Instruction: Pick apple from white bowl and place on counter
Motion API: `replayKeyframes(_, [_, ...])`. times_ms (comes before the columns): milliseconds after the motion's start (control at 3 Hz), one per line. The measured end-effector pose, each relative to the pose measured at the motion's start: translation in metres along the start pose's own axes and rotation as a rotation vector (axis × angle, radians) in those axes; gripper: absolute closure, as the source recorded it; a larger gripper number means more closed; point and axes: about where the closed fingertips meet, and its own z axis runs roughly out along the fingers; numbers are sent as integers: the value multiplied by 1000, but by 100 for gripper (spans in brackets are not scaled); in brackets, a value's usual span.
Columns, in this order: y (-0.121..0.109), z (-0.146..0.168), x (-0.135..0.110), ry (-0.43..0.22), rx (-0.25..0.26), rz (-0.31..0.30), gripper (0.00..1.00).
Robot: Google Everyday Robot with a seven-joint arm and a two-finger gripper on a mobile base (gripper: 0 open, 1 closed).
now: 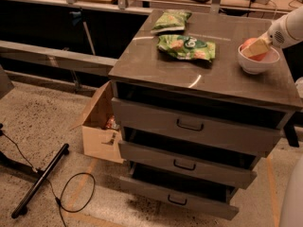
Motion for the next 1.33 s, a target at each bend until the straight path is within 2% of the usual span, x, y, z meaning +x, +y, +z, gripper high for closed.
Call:
replayKeyframes(667, [-11, -28, -25, -14, 39, -26, 100])
replayKeyframes(1000, [-14, -49, -49, -68, 47, -58, 100])
replayKeyframes(1333, [-15, -49, -74, -108, 62, -62, 100])
